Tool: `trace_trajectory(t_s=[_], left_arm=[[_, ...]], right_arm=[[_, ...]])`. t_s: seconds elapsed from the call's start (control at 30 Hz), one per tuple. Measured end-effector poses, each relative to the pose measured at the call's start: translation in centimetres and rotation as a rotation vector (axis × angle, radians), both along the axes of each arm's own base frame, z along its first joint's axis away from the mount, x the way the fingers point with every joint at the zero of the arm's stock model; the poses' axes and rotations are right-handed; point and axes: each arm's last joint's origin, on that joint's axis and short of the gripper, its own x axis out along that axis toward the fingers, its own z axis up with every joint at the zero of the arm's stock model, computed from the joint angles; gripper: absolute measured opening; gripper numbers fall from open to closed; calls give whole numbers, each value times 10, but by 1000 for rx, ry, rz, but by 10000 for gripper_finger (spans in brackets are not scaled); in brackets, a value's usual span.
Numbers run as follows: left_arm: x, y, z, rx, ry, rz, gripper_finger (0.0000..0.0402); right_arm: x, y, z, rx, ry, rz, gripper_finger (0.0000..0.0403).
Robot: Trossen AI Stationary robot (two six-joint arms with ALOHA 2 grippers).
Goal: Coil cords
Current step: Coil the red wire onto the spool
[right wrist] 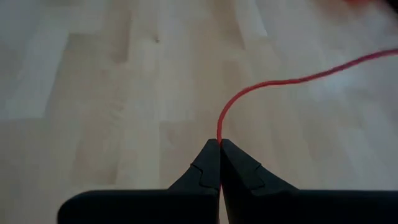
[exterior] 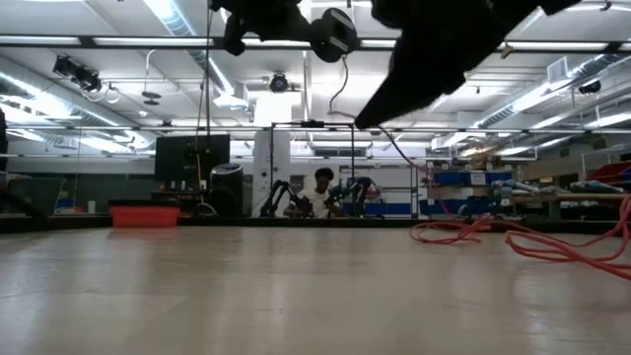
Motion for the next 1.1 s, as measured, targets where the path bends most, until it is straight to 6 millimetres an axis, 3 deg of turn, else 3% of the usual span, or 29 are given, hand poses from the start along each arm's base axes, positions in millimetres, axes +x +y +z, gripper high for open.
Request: trace_trajectory(t_s=[0.27,0.37,0.6,0.83,0.93,1.1], left_arm=[[6,-1,-8,-30,3,-32,3],[6,1,-9,-31,2,-31,3],[7,0,-9,-30,7,-50,3],[7,0,-9,9,42,-64,3],[8,-1,-9,4,38,-105,3],[9,-2,-6,-6,5,-159,3]], right_arm=[[0,17,31,-71,-68,109,1],[-1,21,32,-98,-70,124,6],[-4,22,30,-100,-43,100,55],[-14,28,47,-141,-105,136,89],[-26,31,60,-232,-149,54,86],[-46,29,69,-384,-196,-247,74]])
